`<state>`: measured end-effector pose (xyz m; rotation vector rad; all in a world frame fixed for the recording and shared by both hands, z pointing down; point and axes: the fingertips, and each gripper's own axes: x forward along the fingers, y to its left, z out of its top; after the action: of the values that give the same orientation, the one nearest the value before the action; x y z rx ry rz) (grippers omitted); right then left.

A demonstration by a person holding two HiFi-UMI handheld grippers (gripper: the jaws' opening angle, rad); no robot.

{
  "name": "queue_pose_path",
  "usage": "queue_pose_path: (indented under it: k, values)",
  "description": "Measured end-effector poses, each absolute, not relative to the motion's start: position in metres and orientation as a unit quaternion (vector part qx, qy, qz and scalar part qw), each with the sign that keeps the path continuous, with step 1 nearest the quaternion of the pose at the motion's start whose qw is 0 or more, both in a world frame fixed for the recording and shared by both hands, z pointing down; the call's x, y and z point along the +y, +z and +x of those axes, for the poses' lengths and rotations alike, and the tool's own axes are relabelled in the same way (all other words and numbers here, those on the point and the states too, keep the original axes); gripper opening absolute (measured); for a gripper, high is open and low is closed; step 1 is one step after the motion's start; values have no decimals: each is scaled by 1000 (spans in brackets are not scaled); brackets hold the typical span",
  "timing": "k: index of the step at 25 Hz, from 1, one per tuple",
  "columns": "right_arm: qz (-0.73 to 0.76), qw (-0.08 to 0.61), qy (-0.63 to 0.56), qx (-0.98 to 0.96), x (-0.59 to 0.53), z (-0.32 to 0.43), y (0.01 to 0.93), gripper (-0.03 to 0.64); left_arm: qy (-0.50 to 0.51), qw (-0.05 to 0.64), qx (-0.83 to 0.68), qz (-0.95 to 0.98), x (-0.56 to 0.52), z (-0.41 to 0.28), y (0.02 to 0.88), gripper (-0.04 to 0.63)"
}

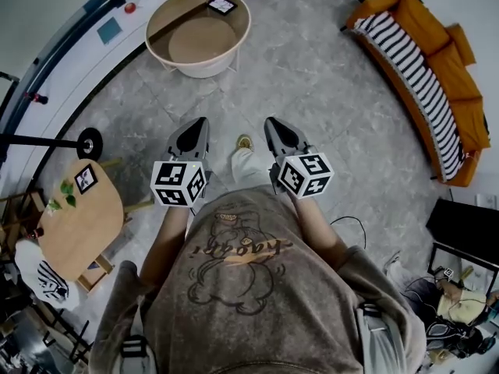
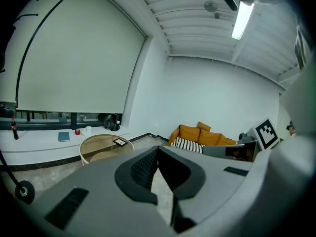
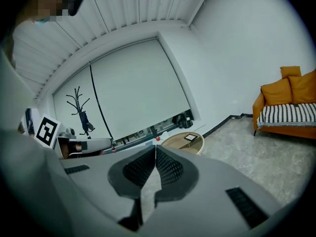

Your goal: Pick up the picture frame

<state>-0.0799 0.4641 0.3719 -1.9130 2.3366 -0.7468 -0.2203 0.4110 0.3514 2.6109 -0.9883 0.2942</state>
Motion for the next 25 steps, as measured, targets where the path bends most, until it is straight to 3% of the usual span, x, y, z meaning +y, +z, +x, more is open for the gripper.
queue_pose_path:
  k: [25]
  values:
    - [-584, 11, -245, 774, 274, 21, 361, 20, 94, 164, -385, 903, 228, -126, 329, 18]
